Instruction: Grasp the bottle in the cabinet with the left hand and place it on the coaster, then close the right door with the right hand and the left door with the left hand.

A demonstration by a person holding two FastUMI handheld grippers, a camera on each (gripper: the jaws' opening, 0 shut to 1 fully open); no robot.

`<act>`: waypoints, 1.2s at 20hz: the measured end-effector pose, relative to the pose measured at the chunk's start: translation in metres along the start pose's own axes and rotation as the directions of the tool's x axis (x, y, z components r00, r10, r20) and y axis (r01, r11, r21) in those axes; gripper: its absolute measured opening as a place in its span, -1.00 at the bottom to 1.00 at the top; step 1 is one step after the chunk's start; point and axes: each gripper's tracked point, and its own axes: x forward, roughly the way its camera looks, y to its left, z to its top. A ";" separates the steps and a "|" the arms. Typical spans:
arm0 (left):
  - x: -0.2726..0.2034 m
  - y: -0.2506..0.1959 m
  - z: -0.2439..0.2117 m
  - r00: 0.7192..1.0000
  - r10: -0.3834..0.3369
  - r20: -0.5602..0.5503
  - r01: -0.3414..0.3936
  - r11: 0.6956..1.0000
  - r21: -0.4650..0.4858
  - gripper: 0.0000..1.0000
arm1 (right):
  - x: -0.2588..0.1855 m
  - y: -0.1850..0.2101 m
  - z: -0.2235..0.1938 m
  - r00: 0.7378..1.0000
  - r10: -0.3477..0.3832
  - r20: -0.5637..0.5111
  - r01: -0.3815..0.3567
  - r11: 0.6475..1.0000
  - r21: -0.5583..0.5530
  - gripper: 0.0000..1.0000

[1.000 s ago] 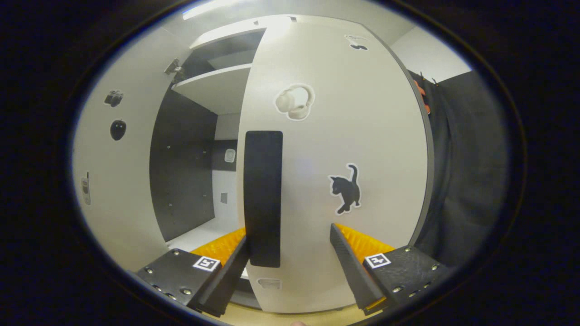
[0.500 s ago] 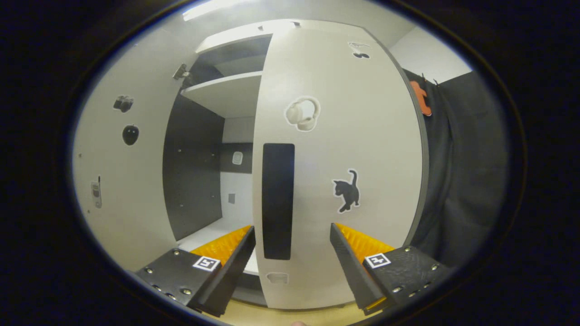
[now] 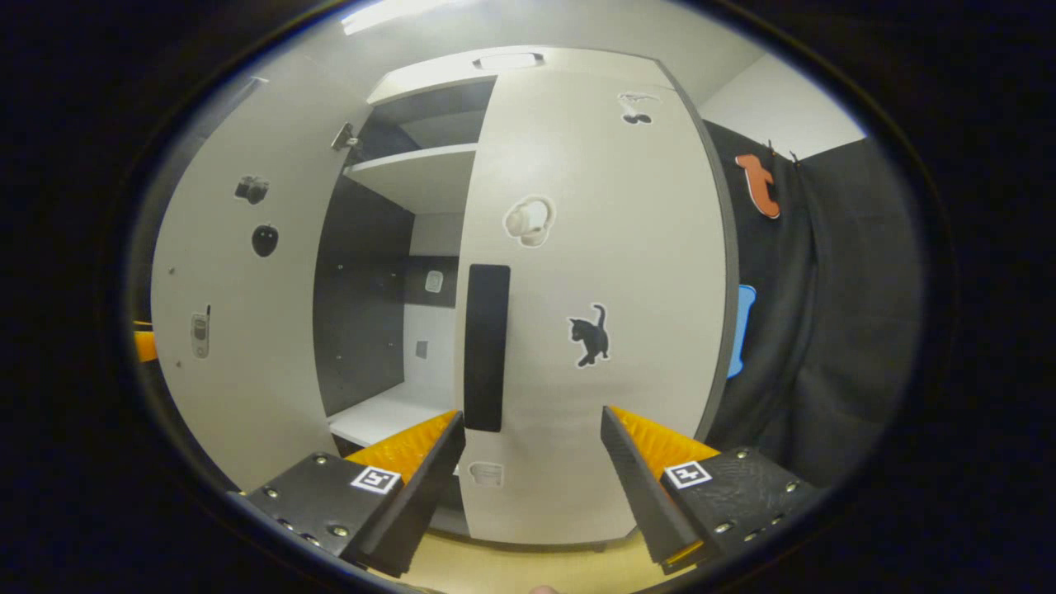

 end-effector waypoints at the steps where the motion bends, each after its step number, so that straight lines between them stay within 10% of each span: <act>1: 0.000 -0.003 0.001 1.000 -0.005 0.003 0.005 1.000 0.004 0.76 | -0.003 -0.002 0.000 1.000 0.001 -0.001 -0.001 1.000 0.006 1.00; 24: 0.047 -0.135 -0.010 0.984 -0.178 0.000 0.178 0.984 -0.010 0.75 | -0.051 -0.069 -0.006 0.998 -0.055 -0.026 0.055 0.998 0.016 1.00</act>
